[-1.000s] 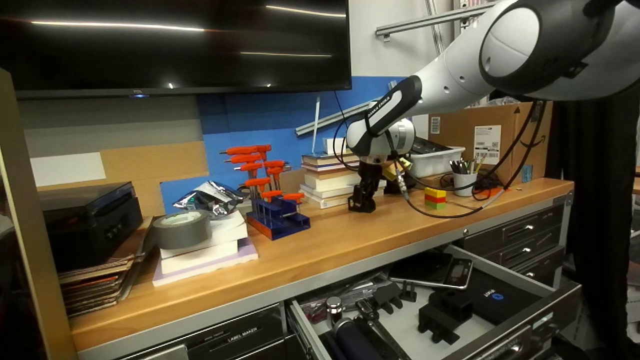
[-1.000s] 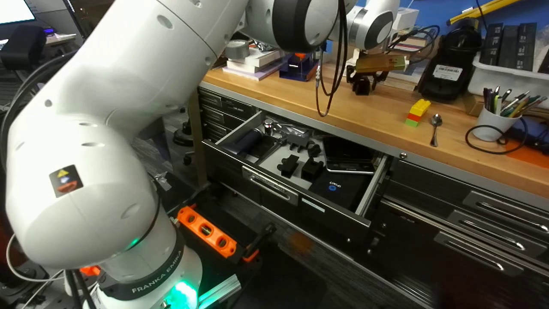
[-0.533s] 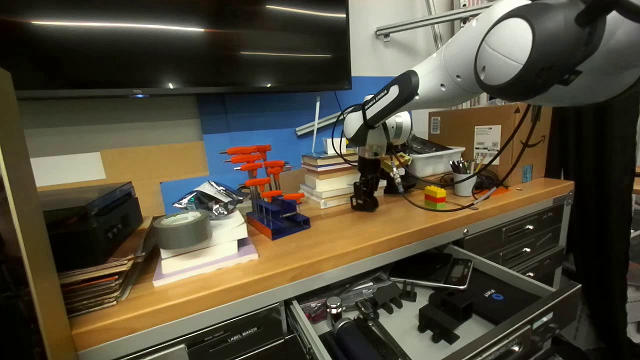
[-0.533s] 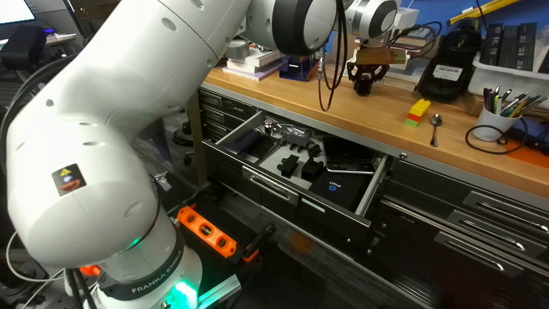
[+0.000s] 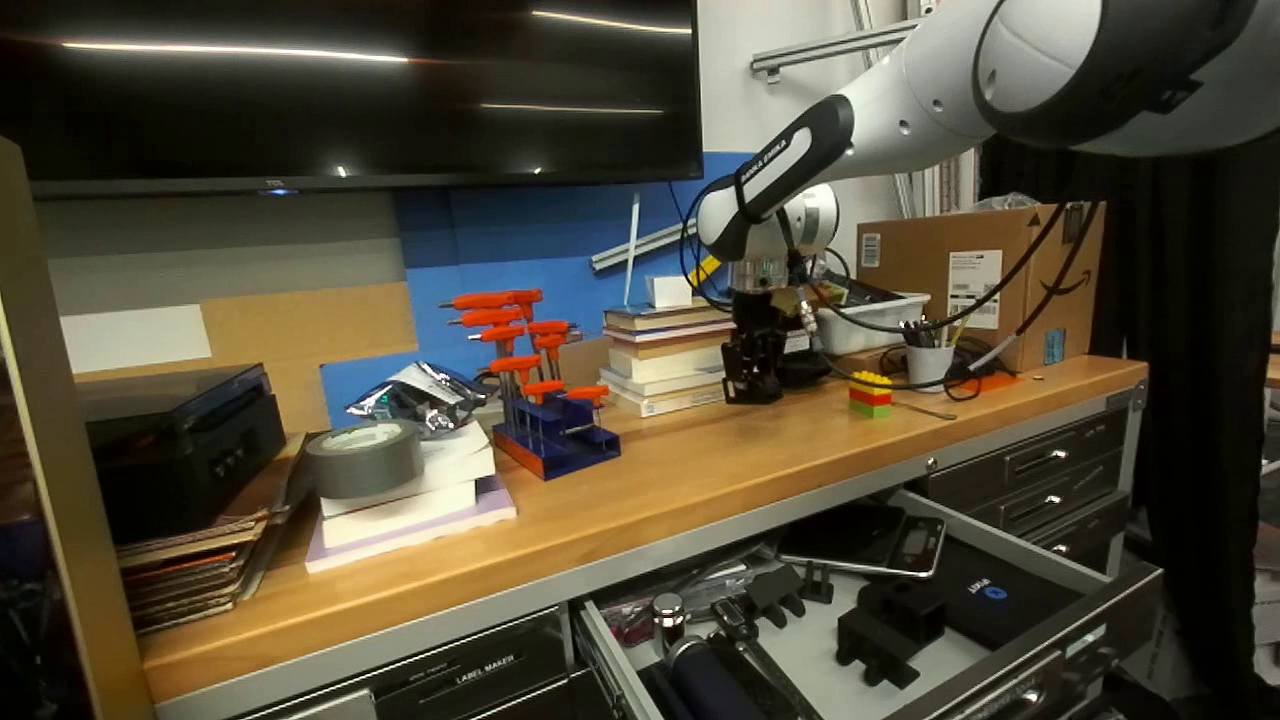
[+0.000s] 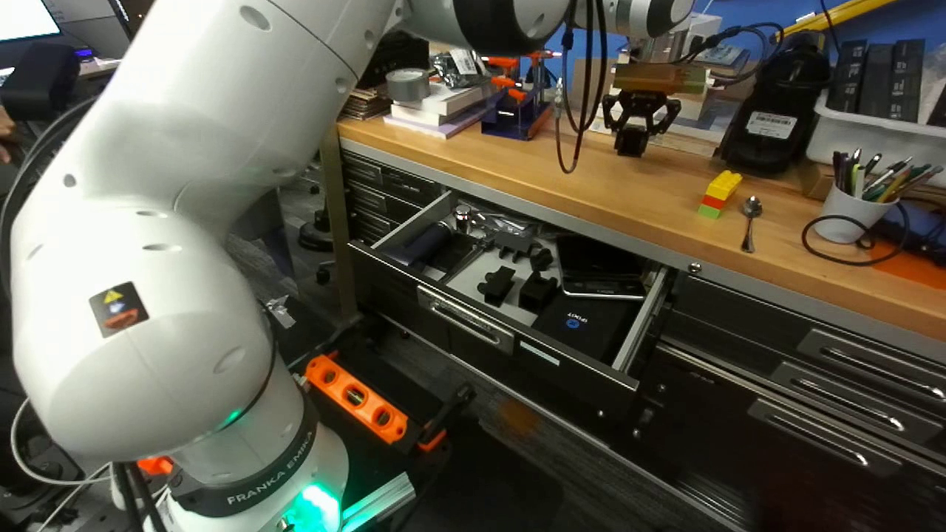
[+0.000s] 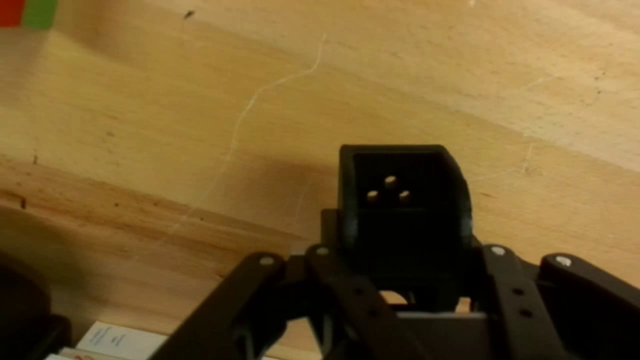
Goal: Put the black objects inside the open drawer
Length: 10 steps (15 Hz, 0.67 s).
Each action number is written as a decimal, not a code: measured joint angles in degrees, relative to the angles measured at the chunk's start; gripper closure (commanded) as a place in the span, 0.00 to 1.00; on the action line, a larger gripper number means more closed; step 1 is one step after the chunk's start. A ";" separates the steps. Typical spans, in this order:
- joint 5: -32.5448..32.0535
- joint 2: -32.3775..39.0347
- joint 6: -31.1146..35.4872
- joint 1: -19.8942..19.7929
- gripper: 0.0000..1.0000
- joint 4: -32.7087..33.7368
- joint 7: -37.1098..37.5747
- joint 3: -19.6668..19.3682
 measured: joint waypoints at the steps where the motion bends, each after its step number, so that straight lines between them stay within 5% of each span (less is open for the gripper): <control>1: 0.14 -1.79 -0.38 -0.09 0.74 -2.25 1.09 -0.12; 10: 4.75 -18.81 -0.69 1.13 0.74 -27.42 9.46 -0.05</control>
